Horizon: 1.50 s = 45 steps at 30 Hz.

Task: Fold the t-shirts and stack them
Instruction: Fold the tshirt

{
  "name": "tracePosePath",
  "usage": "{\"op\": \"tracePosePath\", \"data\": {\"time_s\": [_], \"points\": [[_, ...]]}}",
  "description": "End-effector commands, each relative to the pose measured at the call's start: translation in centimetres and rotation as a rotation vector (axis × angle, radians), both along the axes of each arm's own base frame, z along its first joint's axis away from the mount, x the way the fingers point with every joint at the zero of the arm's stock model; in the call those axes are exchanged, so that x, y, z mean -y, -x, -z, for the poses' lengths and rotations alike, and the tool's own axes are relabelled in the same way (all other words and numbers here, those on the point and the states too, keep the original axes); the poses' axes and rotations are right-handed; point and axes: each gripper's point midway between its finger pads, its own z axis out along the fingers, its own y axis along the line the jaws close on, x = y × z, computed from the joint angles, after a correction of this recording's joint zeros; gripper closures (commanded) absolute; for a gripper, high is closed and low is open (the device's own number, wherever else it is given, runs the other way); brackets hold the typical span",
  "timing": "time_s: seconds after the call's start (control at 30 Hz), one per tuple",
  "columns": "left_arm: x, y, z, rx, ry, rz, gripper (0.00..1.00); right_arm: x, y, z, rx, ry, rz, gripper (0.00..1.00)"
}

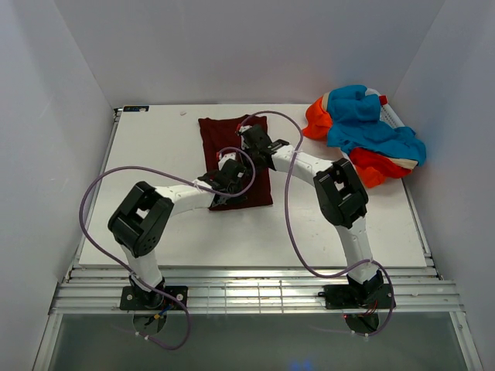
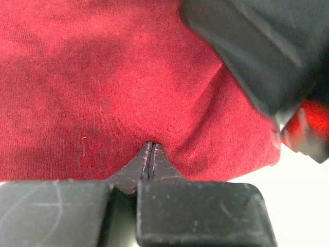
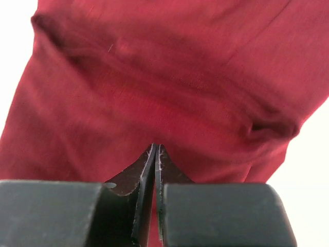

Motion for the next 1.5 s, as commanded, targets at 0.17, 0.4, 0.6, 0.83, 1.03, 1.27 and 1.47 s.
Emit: {"op": "tracePosePath", "data": {"time_s": [0.17,0.4,0.6,0.83,1.03,1.27,1.47], "points": [[-2.8,9.6,4.3,-0.240,-0.138,0.077,1.00,-0.3,-1.0,0.0,0.033,0.003,0.013,0.92],[-3.9,11.9,4.6,-0.260,-0.160,0.082,1.00,0.0,-1.5,0.4,0.044,0.032,0.014,0.92],[-3.7,12.8,3.6,-0.238,-0.149,0.102,1.00,0.3,-2.6,-0.8,0.096,0.057,0.019,0.92],[-0.7,6.4,-4.5,0.008,-0.129,0.088,1.00,2.8,-3.2,-9.7,0.279,0.064,0.089,0.85],[-1.8,4.1,-11.3,0.131,-0.175,0.007,0.62,6.0,3.7,-10.9,0.229,0.082,0.078,0.40],[-7.9,11.3,-4.5,-0.132,-0.305,-0.058,0.48,9.2,13.8,-4.2,0.033,0.081,0.078,0.17],[-11.1,15.4,-0.9,-0.243,-0.330,-0.124,0.48,10.0,16.9,-1.2,-0.043,0.060,0.099,0.17]]}}
